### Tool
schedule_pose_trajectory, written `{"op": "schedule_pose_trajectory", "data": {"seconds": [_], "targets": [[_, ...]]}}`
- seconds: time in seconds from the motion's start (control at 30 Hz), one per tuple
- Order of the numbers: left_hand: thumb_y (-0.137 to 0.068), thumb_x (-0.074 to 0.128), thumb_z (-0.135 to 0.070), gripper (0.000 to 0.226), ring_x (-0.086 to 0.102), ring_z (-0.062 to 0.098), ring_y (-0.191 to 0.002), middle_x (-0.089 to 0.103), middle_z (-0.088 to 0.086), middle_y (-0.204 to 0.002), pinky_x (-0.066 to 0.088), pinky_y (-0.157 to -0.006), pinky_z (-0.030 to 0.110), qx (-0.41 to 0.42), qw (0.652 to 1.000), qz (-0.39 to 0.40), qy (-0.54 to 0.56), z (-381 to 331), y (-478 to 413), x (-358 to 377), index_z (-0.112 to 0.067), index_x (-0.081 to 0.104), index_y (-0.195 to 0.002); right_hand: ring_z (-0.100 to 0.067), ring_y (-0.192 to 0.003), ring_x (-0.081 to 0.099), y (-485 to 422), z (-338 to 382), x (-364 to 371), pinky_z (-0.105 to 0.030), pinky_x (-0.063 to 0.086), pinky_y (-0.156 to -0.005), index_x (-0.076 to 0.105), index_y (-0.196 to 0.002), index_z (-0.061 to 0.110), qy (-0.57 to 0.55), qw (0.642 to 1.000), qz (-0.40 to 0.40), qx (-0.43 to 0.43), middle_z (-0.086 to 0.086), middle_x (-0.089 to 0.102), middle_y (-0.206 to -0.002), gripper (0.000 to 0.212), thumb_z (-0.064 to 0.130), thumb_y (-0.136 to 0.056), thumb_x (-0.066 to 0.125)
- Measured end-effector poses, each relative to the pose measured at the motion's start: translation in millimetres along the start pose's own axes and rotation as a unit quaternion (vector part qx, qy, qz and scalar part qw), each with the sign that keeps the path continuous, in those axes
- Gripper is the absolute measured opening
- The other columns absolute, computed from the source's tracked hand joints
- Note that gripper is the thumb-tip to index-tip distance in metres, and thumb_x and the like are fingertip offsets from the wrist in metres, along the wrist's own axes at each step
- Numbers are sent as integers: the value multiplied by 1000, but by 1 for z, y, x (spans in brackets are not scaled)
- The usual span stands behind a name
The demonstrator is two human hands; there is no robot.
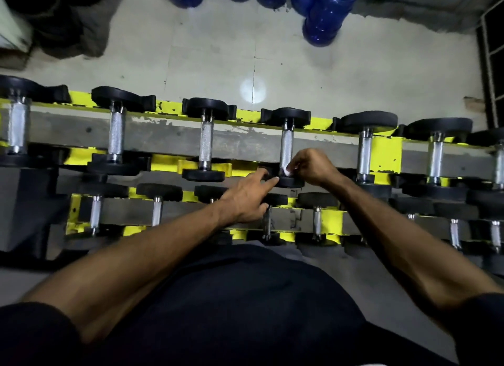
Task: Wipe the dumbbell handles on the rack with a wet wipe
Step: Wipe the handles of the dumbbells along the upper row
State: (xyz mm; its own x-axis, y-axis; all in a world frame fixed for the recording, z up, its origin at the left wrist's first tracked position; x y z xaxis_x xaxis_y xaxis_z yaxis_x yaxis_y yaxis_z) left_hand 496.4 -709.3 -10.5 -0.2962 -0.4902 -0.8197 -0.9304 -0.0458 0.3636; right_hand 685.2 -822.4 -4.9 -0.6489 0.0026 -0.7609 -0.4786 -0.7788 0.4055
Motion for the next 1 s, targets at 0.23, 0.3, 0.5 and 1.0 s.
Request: {"op": "schedule_pose_trajectory", "data": {"seconds": [0.23, 0.3, 0.5, 1.0], "targets": [[-91, 59, -34, 73, 50, 26, -123, 37, 8, -143, 48, -102, 42, -63, 996, -47, 33, -25, -2, 19, -21, 26, -155, -19, -75, 62, -31, 26, 3, -24, 44, -57, 76, -98, 26, 250, 952, 95, -145, 0, 72, -92, 13, 32, -88, 70], [-89, 59, -35, 70, 53, 27, -120, 41, 8, -140, 50, -99, 44, -74, 995, -59, 33, -28, -2, 22, -21, 31, -152, -22, -72, 56, -37, 42, 8, -26, 41, -59, 72, -97, 23, 340, 921, 111, -157, -3, 70, -91, 15, 34, -90, 64], [-88, 59, -32, 60, 55, 27, -116, 46, 7, -133, 50, -97, 41, -96, 991, -87, 18, -41, -4, 25, -21, 42, -145, -26, -81, 61, -44, 54, 5, -33, 48, -68, 71, -100, 17, 375, 900, 131, -181, -6, 70, -97, 16, 28, -90, 64], [-91, 61, -32, 58, 57, 21, -111, 43, 3, -136, 51, -87, 34, -107, 982, -142, 61, -45, -10, 31, -15, 46, -144, -20, -75, 71, -20, -55, 40, -45, 61, -72, 72, -72, 15, -293, 938, -97, 159, -2, 73, -75, 18, -2, -71, 76]]}}
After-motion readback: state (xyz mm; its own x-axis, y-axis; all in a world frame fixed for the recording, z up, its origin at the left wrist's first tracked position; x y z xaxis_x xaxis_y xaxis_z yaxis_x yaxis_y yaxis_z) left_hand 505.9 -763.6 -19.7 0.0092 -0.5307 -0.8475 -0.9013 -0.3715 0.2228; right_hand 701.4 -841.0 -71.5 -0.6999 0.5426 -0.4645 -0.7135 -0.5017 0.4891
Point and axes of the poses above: each hand's wrist, its own y-axis away from the middle knuckle, its own x-axis out of the palm, z = x × y, the point moved 1 cm from there along -y, towards the middle knuckle
